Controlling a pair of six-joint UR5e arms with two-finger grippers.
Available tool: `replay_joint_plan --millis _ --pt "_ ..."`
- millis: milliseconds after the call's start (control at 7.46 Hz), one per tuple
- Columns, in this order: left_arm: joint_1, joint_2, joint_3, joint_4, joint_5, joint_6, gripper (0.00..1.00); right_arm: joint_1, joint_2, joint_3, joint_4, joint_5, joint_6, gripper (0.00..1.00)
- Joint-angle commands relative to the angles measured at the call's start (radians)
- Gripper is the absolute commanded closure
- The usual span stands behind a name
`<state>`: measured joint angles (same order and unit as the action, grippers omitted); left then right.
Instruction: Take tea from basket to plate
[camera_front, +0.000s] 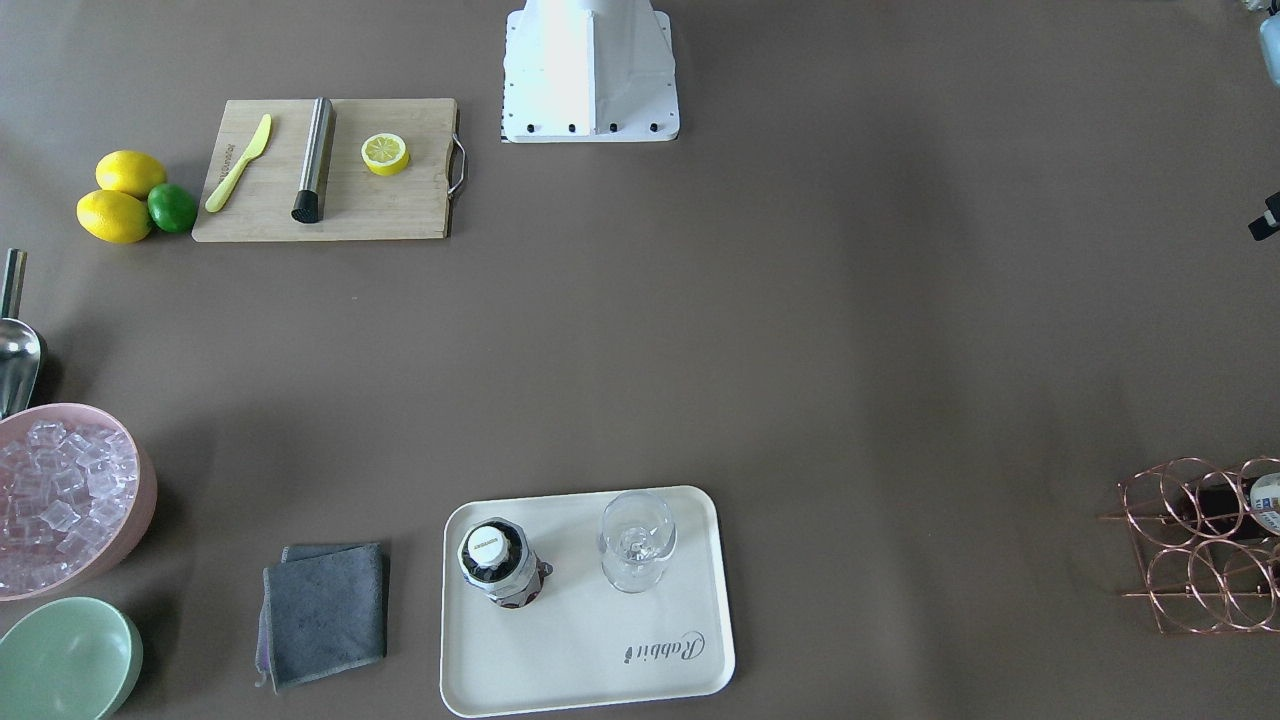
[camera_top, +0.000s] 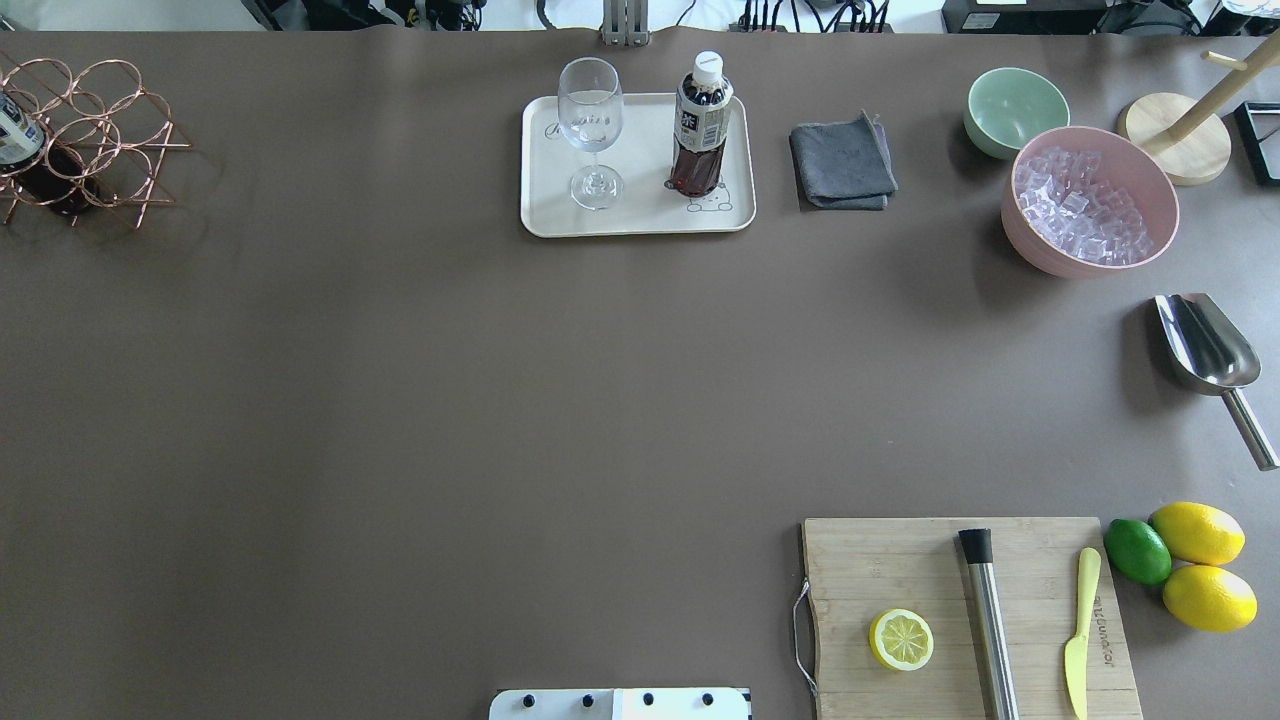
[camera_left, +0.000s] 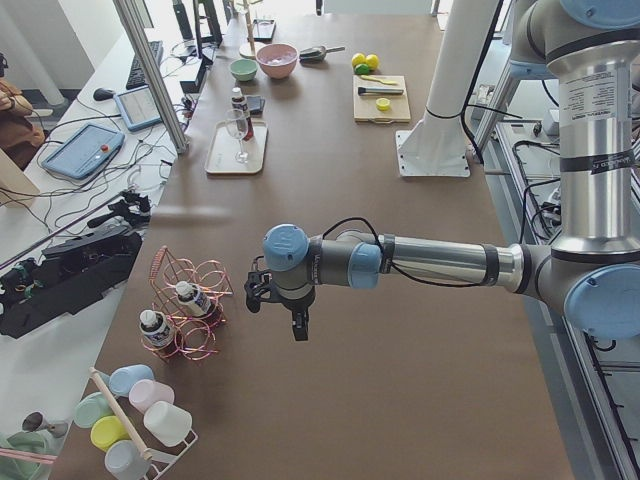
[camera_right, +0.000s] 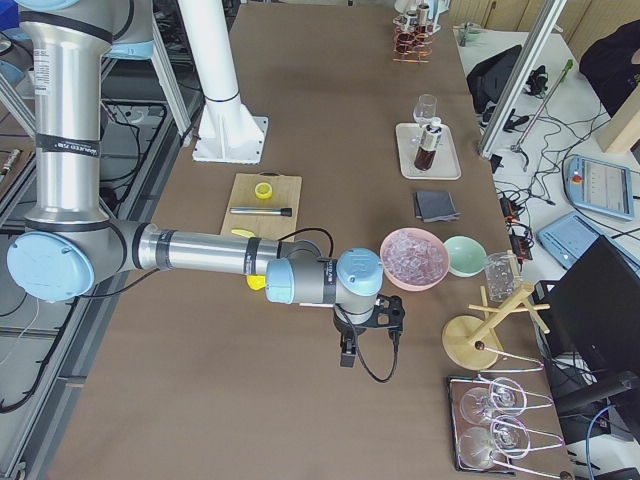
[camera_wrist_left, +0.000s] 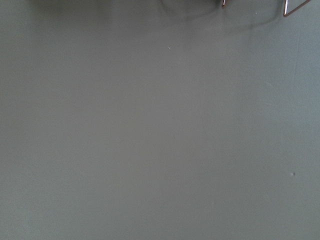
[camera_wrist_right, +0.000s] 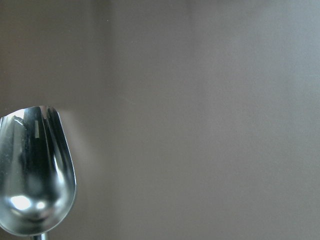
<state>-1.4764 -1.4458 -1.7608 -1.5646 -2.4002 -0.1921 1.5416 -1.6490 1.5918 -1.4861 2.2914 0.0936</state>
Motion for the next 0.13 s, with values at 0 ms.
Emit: replay_joint_plan --millis 0 --pt "-0.002 0.002 -0.003 0.001 -0.004 0.000 0.01 0.002 0.000 0.000 -0.002 0.000 0.000 0.00"
